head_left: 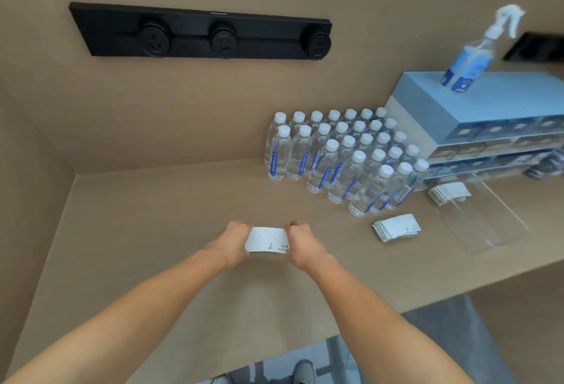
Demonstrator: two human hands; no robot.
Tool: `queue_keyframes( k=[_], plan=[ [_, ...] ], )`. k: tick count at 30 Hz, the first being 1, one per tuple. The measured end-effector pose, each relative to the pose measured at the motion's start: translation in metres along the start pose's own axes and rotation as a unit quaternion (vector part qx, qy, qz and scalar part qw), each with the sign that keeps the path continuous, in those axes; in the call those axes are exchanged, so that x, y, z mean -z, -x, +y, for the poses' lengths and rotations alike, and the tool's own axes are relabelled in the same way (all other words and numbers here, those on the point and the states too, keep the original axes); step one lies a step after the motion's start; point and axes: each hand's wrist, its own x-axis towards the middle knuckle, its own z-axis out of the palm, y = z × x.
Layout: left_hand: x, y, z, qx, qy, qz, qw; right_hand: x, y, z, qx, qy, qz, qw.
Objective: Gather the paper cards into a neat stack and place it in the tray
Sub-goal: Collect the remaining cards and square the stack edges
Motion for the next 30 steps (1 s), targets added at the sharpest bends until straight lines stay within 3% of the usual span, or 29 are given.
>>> queue_keyframes(
  k=[10,21,30],
  plan=[
    [-0.026,0.004,0.117,-0.043,-0.044,-0.022,0.998,0.024,0.064,0.109,-0.040,-0.029,0.055,0.997],
    [-0.120,0.016,0.287,-0.088,-0.048,-0.045,0.994,0.051,0.161,0.283,-0.053,0.008,0.061,0.997],
    [-0.147,0.006,0.346,-0.108,-0.043,-0.041,0.992,0.063,0.188,0.341,-0.064,0.011,0.083,0.994]
  ],
)
